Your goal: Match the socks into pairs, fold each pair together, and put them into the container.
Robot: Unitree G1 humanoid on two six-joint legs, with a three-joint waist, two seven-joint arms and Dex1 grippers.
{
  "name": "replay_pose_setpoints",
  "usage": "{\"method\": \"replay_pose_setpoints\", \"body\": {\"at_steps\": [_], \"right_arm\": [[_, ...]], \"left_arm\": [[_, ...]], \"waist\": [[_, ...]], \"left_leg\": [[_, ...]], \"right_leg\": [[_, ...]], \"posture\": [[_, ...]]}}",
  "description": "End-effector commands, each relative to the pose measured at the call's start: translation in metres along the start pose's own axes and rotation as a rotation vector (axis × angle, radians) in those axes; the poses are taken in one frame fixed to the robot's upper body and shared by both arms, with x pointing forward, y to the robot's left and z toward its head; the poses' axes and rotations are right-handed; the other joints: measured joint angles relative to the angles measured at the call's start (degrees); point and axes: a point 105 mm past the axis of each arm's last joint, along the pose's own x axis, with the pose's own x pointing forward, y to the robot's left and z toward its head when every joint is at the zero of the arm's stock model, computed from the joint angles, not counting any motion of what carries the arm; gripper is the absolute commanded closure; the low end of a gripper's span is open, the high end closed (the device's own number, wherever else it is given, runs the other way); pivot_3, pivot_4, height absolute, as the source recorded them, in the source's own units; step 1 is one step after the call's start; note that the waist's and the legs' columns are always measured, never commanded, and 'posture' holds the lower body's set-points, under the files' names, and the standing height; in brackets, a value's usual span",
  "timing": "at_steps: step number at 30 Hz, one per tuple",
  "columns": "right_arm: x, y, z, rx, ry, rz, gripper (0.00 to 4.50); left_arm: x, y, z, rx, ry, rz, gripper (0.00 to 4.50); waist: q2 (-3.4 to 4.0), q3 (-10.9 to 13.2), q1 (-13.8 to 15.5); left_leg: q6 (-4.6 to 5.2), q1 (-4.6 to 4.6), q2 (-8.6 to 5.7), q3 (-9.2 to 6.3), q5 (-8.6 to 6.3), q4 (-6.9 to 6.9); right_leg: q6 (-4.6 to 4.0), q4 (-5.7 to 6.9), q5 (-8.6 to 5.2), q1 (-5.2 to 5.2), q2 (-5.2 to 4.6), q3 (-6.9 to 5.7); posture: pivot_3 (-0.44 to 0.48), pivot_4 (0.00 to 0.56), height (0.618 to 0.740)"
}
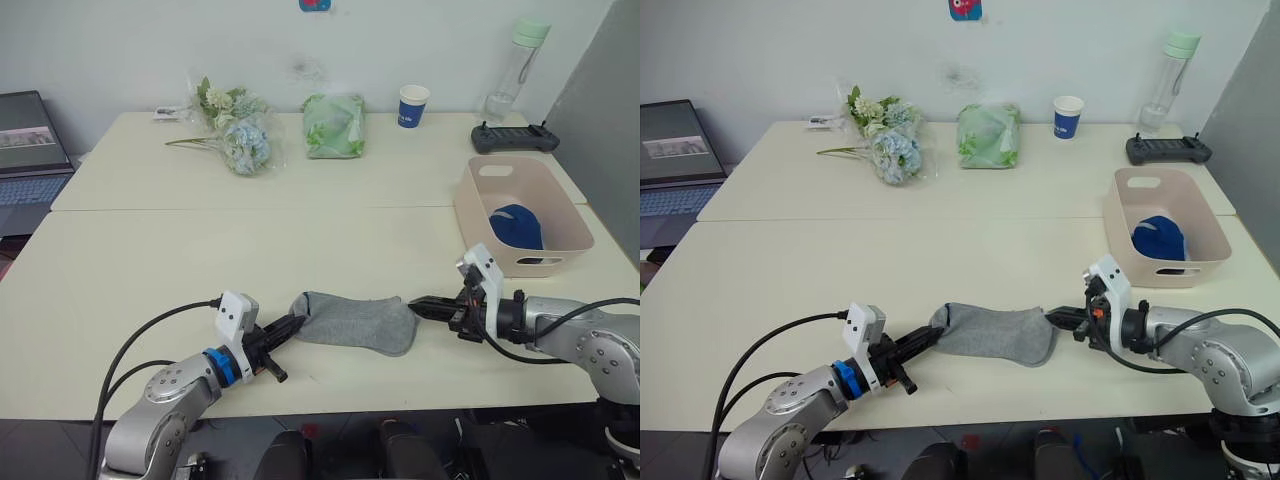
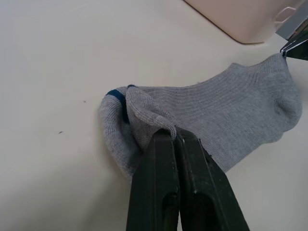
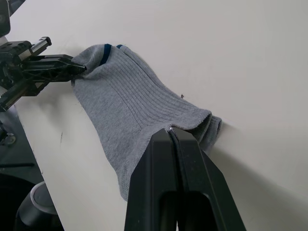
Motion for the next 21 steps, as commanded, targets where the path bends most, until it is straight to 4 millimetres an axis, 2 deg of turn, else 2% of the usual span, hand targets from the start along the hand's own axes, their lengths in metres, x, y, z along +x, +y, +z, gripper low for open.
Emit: {"method": "replay_pose_setpoints", "body": {"at_steps": [1,9,21], "right_arm": [[-0.001,0.001,0.0,-0.034,-0.007,-0.01,4.48],[-0.003,0.0,-0.003,-0.032,-0.006,-0.015,4.48],[-0.002,-0.006,-0.007,-0.021,-0.006,-0.036,4.48]], "left_arm": [[0.003,-0.001,0.01,0.033,-0.032,-0.013,4.5],[0.006,0.002,0.02,0.047,-0.063,-0.012,4.5],[0.009,0.004,0.009,0.08,-0.014,-0.008,4.5]], "waist": [[0.0,0.0,0.02],[0.0,0.0,0.0],[0.0,0.0,0.0]], "left_leg": [[0.0,0.0,0.0,0.0,0.0,0.0],[0.0,0.0,0.0,0.01,0.0,0.0],[0.0,0.0,0.0,0.01,0.0,0.0]], "right_leg": [[0.0,0.0,0.0,0.0,0.0,0.01],[0.0,0.0,0.0,0.0,0.0,-0.01],[0.0,0.0,0.0,0.0,0.01,-0.01]], "posture": [[0.0,0.15,0.74],[0.0,0.15,0.74],[0.0,0.15,0.74]]}}
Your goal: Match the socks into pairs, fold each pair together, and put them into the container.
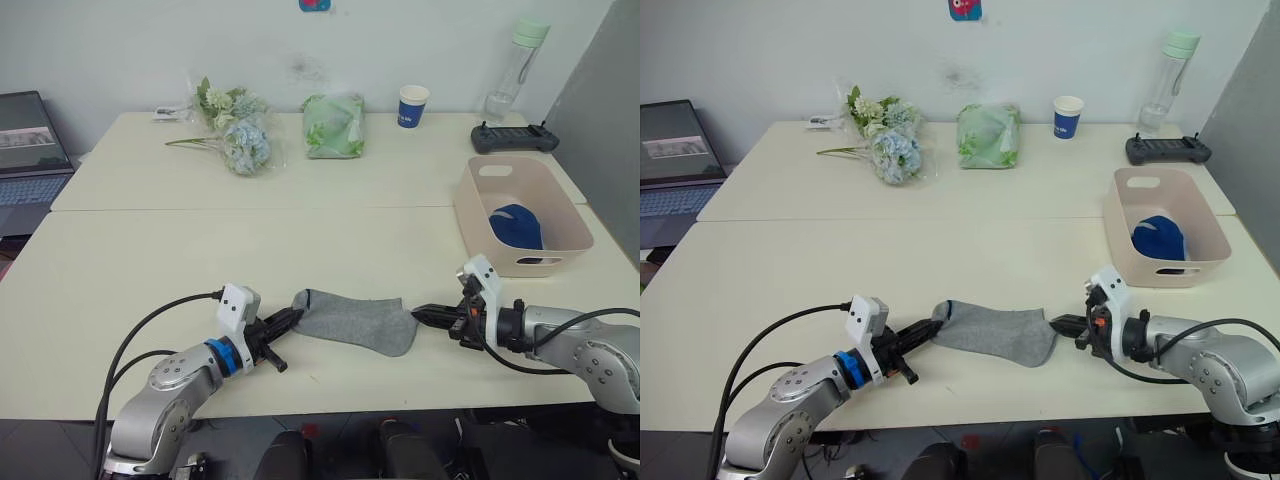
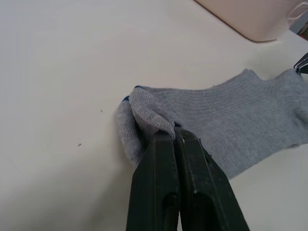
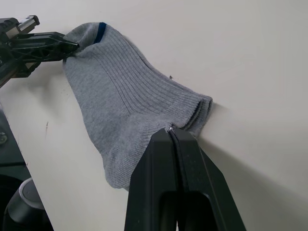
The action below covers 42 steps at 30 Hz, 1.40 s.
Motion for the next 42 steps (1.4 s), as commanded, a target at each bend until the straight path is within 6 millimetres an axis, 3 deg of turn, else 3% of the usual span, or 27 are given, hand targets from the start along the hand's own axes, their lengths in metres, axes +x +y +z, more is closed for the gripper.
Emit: {"method": "replay_pose_setpoints", "body": {"at_steps": [1,3,7,10,14,15,18,21,25,31,37,42], "right_arm": [[-0.003,0.0,0.007,-0.027,-0.029,-0.005,4.3],[-0.004,-0.001,0.009,-0.03,-0.042,-0.013,3.83],[-0.013,-0.004,0.02,-0.063,-0.085,-0.037,2.44],[-0.02,0.002,0.039,-0.126,-0.158,-0.036,1.37],[-0.012,0.015,0.051,-0.317,-0.194,-0.022,1.36],[-0.006,0.021,0.054,-0.356,-0.203,-0.005,1.36],[0.012,0.029,0.054,-0.507,-0.188,0.005,1.96],[0.035,0.031,0.042,-0.621,-0.148,0.005,3.03],[0.05,0.026,0.022,-0.689,-0.093,0.007,4.5],[0.053,0.014,-0.019,-0.701,0.039,0.006,4.5],[0.034,0.002,-0.039,-0.705,0.101,-0.013,4.5],[0.022,0.006,-0.027,-0.624,0.028,-0.013,4.5]], "left_arm": [[-0.001,-0.003,0.006,0.04,-0.025,-0.012,4.29],[-0.004,0.001,0.007,0.027,-0.034,0.003,3.83],[-0.017,0.019,0.017,0.032,-0.05,0.064,2.57],[-0.035,0.035,0.031,0.091,-0.036,0.07,1.57],[-0.041,0.037,0.05,0.206,-0.036,-0.013,0.26],[-0.037,0.033,0.055,0.249,-0.042,-0.053,0.26],[-0.018,0.017,0.067,0.346,-0.065,-0.167,0.21],[0.01,-0.011,0.066,0.465,-0.046,-0.329,1.16],[0.027,-0.02,0.051,0.542,0.01,-0.406,2.55],[0.033,-0.001,0.006,0.642,0.189,-0.368,4.48],[0.019,0.021,0.005,0.546,0.191,-0.281,4.48],[0.011,0.02,0.016,0.505,0.141,-0.291,4.48]], "waist": [[0.0,0.0,0.01],[0.0,0.0,0.02],[0.0,0.0,0.01],[0.0,0.02,-0.01],[0.04,0.04,0.01],[0.03,0.04,0.04],[0.01,0.05,0.1],[0.01,0.05,0.13],[0.01,0.05,-0.05],[0.02,0.05,-0.2],[-0.06,-0.01,0.04],[-0.06,0.0,0.07]], "left_leg": [[0.0,0.0,0.0,0.0,0.0,0.0],[0.0,0.0,0.0,-0.01,0.0,0.0],[0.0,0.0,0.01,-0.02,0.0,0.0],[0.0,0.0,0.03,-0.04,0.0,0.0],[0.0,0.01,0.02,0.0,0.0,-0.02],[0.0,0.01,0.0,0.02,0.0,-0.03],[-0.01,0.0,-0.03,0.02,0.01,0.0],[-0.02,-0.01,-0.03,0.02,0.01,-0.01],[-0.04,-0.01,-0.02,0.08,0.02,-0.02],[-0.01,0.01,0.02,0.01,0.01,-0.04],[0.0,0.06,-0.01,-0.02,0.0,0.0],[0.0,0.06,0.0,-0.04,0.0,0.01]], "right_leg": [[0.0,0.0,0.0,0.0,0.0,0.01],[0.0,0.0,0.0,0.0,0.0,0.01],[0.0,0.0,0.0,0.0,0.0,0.01],[0.0,0.01,0.0,-0.02,0.02,-0.02],[0.0,-0.01,-0.01,-0.02,0.04,-0.09],[0.01,-0.04,-0.01,-0.01,0.03,-0.12],[0.0,-0.06,0.0,0.0,0.02,-0.12],[0.0,-0.06,0.0,-0.01,0.01,-0.11],[0.0,-0.1,0.0,-0.04,-0.01,-0.06],[-0.01,-0.02,-0.01,-0.06,0.02,-0.05],[0.0,-0.05,-0.01,0.06,-0.01,-0.07],[0.0,-0.02,-0.01,0.06,-0.01,-0.08]], "posture": [[0.0,0.15,0.74],[0.0,0.15,0.74],[0.0,0.15,0.74],[0.0,0.15,0.74],[0.0,0.15,0.74],[0.0,0.15,0.74],[0.0,0.15,0.74],[0.0,0.15,0.74],[0.0,0.15,0.74],[0.0,0.15,0.74],[0.0,0.15,0.74],[0.0,0.15,0.74]]}}
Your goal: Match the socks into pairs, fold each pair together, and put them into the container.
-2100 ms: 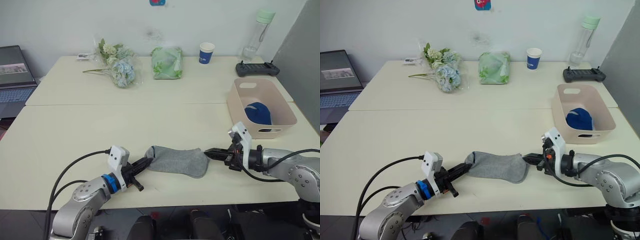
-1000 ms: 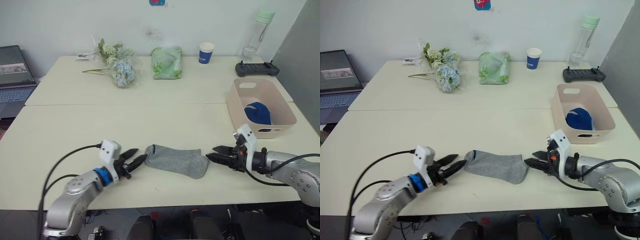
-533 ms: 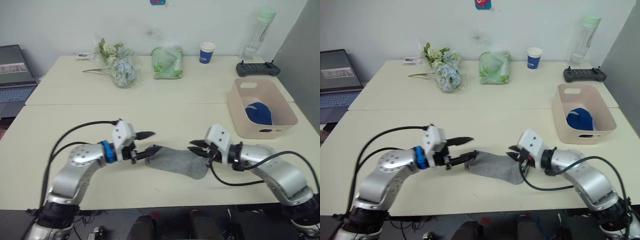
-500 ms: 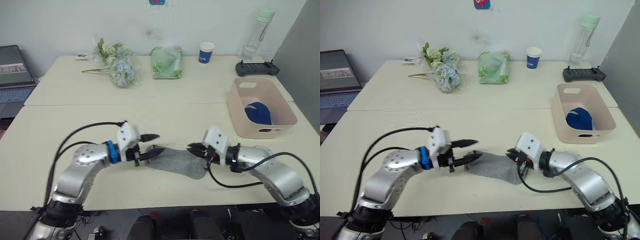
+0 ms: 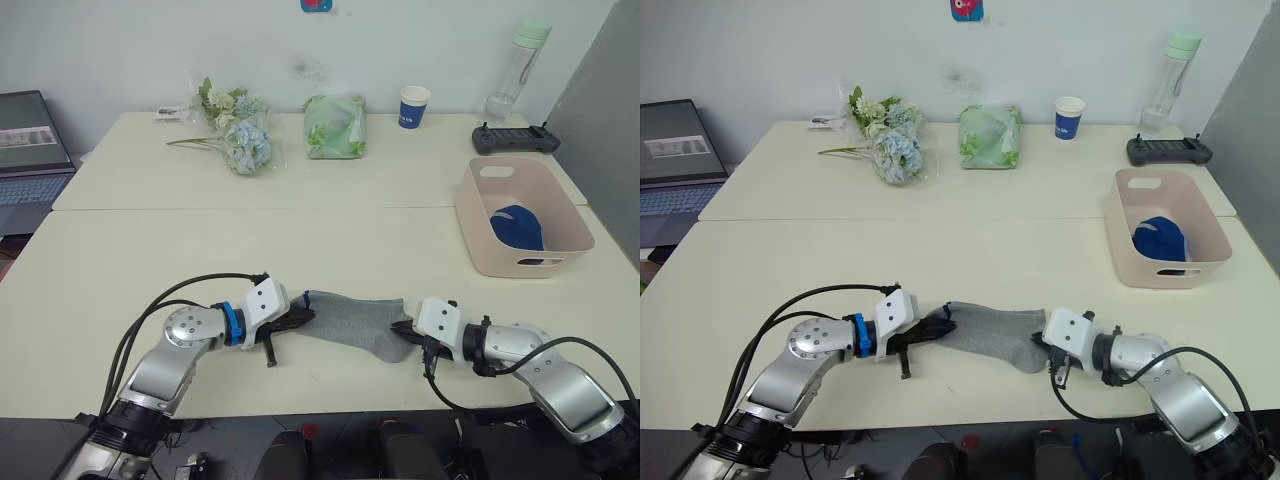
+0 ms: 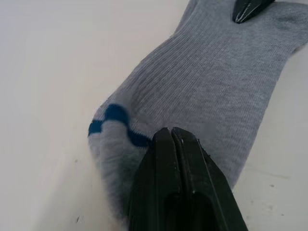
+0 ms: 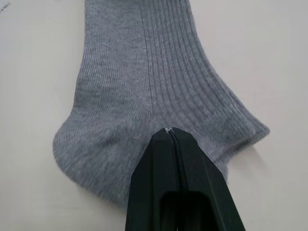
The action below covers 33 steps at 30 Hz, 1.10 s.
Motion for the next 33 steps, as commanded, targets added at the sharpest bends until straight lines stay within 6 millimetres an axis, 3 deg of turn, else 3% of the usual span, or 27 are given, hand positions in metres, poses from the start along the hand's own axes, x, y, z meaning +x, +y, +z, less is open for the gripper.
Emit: {"method": "replay_pose_setpoints", "body": {"at_steps": [1,6,8,12,16,20,27,30,33], "right_arm": [[-0.01,-0.005,0.007,0.084,-0.036,-0.021,4.5],[-0.025,-0.011,0.025,0.272,-0.122,-0.063,4.5],[-0.03,-0.013,0.025,0.302,-0.114,-0.082,4.11],[-0.04,-0.01,0.015,0.408,-0.085,-0.134,2.87],[-0.033,-0.008,-0.002,0.464,-0.009,-0.165,1.57],[-0.024,-0.002,0.001,0.586,0.003,-0.136,0.04],[-0.013,0.004,0.004,0.609,0.026,-0.087,0.04],[-0.011,0.003,0.004,0.612,0.022,-0.074,0.67],[-0.01,0.002,0.003,0.604,0.024,-0.07,1.69]], "left_arm": [[-0.007,0.004,0.014,-0.028,-0.071,0.012,4.48],[-0.006,0.0,0.034,-0.05,-0.147,-0.006,4.48],[-0.007,0.001,0.038,-0.047,-0.156,0.002,4.5],[-0.013,0.004,0.045,-0.048,-0.175,0.029,4.5],[-0.012,0.003,0.047,-0.058,-0.176,0.028,4.5],[-0.012,0.002,0.047,-0.066,-0.176,0.032,4.5],[-0.01,0.003,0.046,-0.061,-0.171,0.037,4.5],[-0.009,0.002,0.049,-0.054,-0.178,0.035,4.5],[-0.01,0.002,0.05,-0.052,-0.181,0.034,4.5]], "waist": [[0.0,0.0,0.02],[0.01,0.01,0.01],[0.01,0.01,-0.01],[0.01,0.01,0.02],[0.01,0.01,-0.07],[0.01,0.01,-0.13],[0.01,0.01,-0.15],[0.01,0.01,-0.19],[0.01,0.01,-0.18]], "left_leg": [[0.0,-0.01,0.0,0.0,0.0,0.0],[0.0,-0.06,0.01,-0.05,0.0,0.01],[0.0,-0.07,0.02,-0.06,0.0,0.01],[0.0,-0.06,0.02,-0.07,0.0,0.0],[0.0,-0.05,0.01,-0.01,0.0,-0.01],[0.0,-0.02,0.01,0.03,0.0,0.0],[0.0,-0.03,0.03,0.0,0.0,-0.01],[0.0,-0.01,0.03,0.01,0.0,-0.01],[0.0,-0.02,0.03,-0.01,0.0,-0.02]], "right_leg": [[0.0,0.0,0.0,0.0,0.0,0.01],[0.0,0.01,0.0,-0.04,0.0,0.04],[0.0,0.01,0.0,-0.04,0.0,0.06],[0.0,0.02,0.0,-0.03,0.0,0.05],[0.0,0.02,0.0,-0.03,0.0,0.06],[0.0,0.04,0.0,-0.04,0.02,0.04],[0.0,0.03,0.0,-0.04,0.04,0.04],[0.0,0.04,0.0,-0.04,0.04,0.02],[0.01,0.03,0.0,-0.04,0.04,0.02]], "posture": [[0.0,0.15,0.74],[0.0,0.15,0.74],[0.0,0.15,0.74],[0.0,0.15,0.74],[0.0,0.15,0.74],[0.0,0.15,0.74],[0.0,0.15,0.74],[0.0,0.15,0.74],[0.0,0.15,0.74]]}}
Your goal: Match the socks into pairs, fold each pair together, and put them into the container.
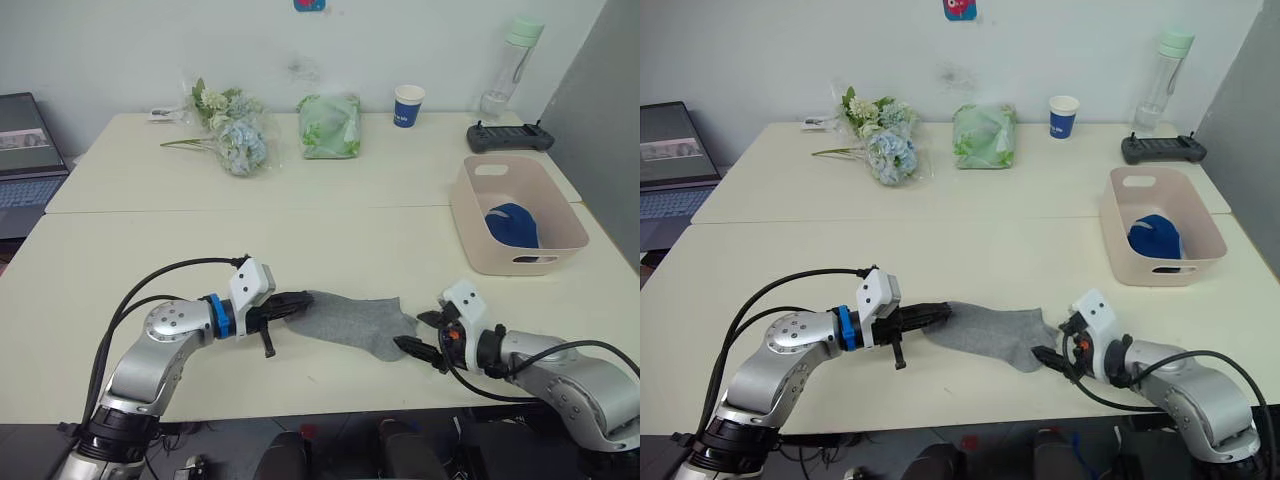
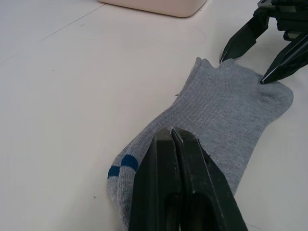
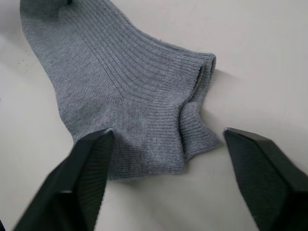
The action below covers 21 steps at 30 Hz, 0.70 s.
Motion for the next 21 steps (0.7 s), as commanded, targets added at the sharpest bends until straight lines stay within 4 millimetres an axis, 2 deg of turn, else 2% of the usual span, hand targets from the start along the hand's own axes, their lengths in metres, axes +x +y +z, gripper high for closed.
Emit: {"method": "replay_pose_setpoints", "body": {"at_steps": [1,8,12,17,21], "right_arm": [[0.003,0.005,-0.001,-0.005,0.008,0.034,2.13],[-0.002,-0.001,0.002,0.008,0.005,0.067,4.48],[-0.011,-0.023,0.007,-0.014,0.021,0.068,4.48],[-0.017,-0.043,0.012,-0.041,0.045,0.098,4.48],[-0.018,-0.046,0.016,-0.064,0.055,0.138,4.48]], "left_arm": [[-0.001,-0.001,0.014,0.036,-0.04,0.001,4.5],[0.001,-0.007,0.021,0.04,-0.061,-0.022,4.5],[0.012,-0.026,0.026,0.046,-0.076,-0.134,4.5],[0.039,-0.028,0.03,0.102,-0.079,-0.195,4.5],[0.054,-0.029,0.026,0.125,-0.063,-0.237,4.5]], "waist": [[0.0,0.0,0.01],[0.0,0.0,0.01],[0.0,0.0,0.01],[-0.01,0.01,0.45],[-0.01,0.01,0.17]], "left_leg": [[0.0,0.0,0.0,0.01,0.0,0.0],[0.0,-0.01,-0.01,0.01,0.0,0.0],[0.0,0.0,-0.04,0.07,0.0,0.02],[0.02,-0.01,-0.1,0.06,0.01,0.05],[0.02,-0.01,-0.08,0.11,0.0,0.04]], "right_leg": [[0.0,0.0,0.0,0.0,0.0,0.0],[0.0,0.0,0.0,0.0,0.0,0.0],[0.0,0.0,0.0,0.0,0.0,-0.01],[0.0,0.0,0.01,0.02,0.02,-0.07],[-0.01,0.0,0.0,0.01,0.02,-0.02]], "posture": [[0.0,0.15,0.74],[0.0,0.15,0.74],[0.0,0.15,0.74],[0.0,0.15,0.74],[0.0,0.15,0.74]]}}
